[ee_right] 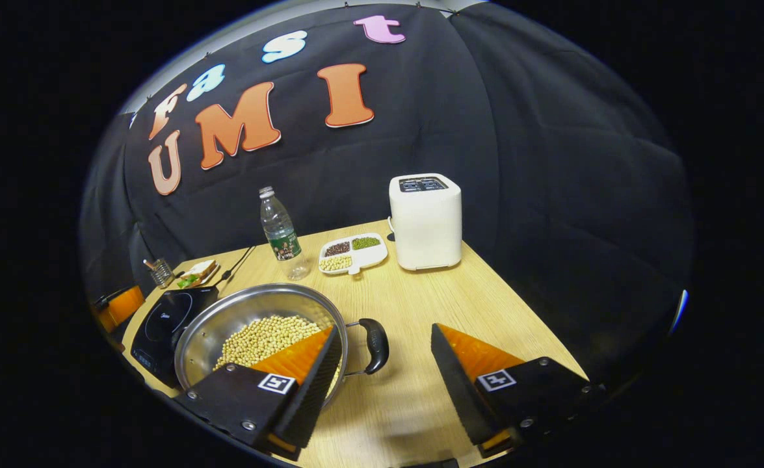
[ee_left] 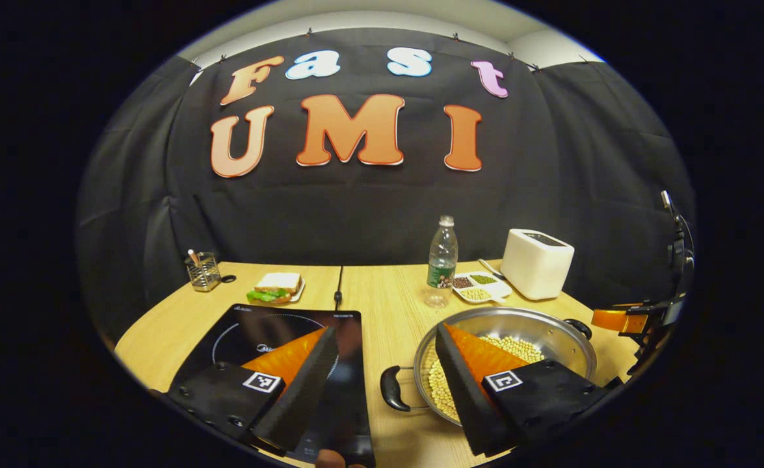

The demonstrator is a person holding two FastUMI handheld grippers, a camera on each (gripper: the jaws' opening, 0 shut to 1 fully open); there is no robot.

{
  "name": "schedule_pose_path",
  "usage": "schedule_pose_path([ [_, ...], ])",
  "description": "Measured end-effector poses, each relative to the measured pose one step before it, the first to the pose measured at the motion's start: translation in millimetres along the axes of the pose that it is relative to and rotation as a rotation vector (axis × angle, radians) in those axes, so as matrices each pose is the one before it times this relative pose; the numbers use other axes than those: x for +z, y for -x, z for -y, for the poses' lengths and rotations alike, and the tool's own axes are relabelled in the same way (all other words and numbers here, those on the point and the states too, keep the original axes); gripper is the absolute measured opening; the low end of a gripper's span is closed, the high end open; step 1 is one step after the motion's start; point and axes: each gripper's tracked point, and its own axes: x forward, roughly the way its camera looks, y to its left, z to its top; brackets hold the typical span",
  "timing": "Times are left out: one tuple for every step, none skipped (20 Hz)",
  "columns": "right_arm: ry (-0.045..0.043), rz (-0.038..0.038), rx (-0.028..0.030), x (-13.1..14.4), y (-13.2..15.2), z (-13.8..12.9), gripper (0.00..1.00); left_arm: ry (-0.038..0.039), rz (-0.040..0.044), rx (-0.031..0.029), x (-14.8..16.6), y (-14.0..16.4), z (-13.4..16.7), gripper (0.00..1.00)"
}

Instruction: First push the handle of the pot to place it horizontally, then grasp the pot with both hands and set it on the induction cooktop.

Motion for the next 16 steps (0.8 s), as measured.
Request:
schedule_pose_path([
  [0.00728,-0.0069,-0.00151,-2.37,-2.84,-0.53,0.92,-0.00269,-0.01993,-0.00602,-8.78,-4.65,5.06,0.98],
  [0.0067,-0.00684,0.00057,-1.9,-2.49,-1.16,0.94,-0.00674,-0.0194,-0.00553,-8.63,-5.01,4.41,0.98],
  [0.00551,-0.00644,0.0006,-1.31,-3.12,-1.52,0.94,-0.00645,-0.01988,-0.00296,-8.09,-4.46,3.39,0.98],
  [0.00599,-0.00745,0.00006,-2.12,-3.32,-0.39,0.94,-0.00395,-0.01809,-0.00476,-6.36,-4.71,2.63,0.98],
  [0.00625,-0.00794,-0.00194,-2.12,-3.04,-0.94,0.94,-0.00139,-0.01587,-0.00409,-6.62,-5.04,3.52,0.98],
  [0.00497,-0.00782,-0.00302,-2.27,-3.52,0.16,0.94,0.00099,-0.01664,-0.00561,-4.26,-4.68,2.26,0.97],
  [0.00363,-0.00926,-0.00274,-2.42,-3.67,-0.48,0.94,0.00108,-0.01464,-0.01051,-6.02,-4.45,4.47,0.99],
  [0.00111,-0.01004,-0.00209,-2.63,-3.25,-0.52,0.94,-0.00092,-0.01809,-0.00733,-5.56,-4.1,3.1,0.99],
  [0.00249,-0.01196,0.00258,-3.38,-3.4,-1.92,0.94,-0.00241,-0.02245,0.00096,-6.33,-4.29,1.0,0.99],
  [-0.00181,-0.00418,0.01107,-1.78,-2.85,-4.51,0.94,-0.01432,-0.01543,0.01738,-2.89,-2.9,-3.1,0.99],
  [0.00623,-0.01243,0.00196,-1.67,-1.18,-1.37,0.94,-0.00974,-0.01479,0.00231,-2.86,-3.64,-1.33,0.99],
  [0.00925,-0.0126,-0.00388,-4.2,-4.38,-1.25,0.94,0.00114,-0.01726,-0.00367,-3.52,-3.27,0.67,0.99],
  [0.00905,-0.01088,-0.00208,-3.1,-2.26,-0.6,0.94,0.00417,-0.02679,-0.00497,-5.59,-3.75,1.13,0.99],
  [0.00676,-0.01232,0.00112,-2.62,-2.69,-1.88,0.94,0.00712,-0.02881,-0.00197,-5.77,-2.96,-0.54,0.99],
  [0.0044,-0.01019,0.00608,-1.74,-2.0,-2.37,0.94,0.0092,-0.02789,-0.00719,-5.98,-4.63,0.27,0.99],
  [0.00078,-0.00876,0.00658,-1.62,-1.8,-2.59,0.95,0.00736,-0.02211,-0.01384,-4.78,-3.32,1.54,0.99],
])
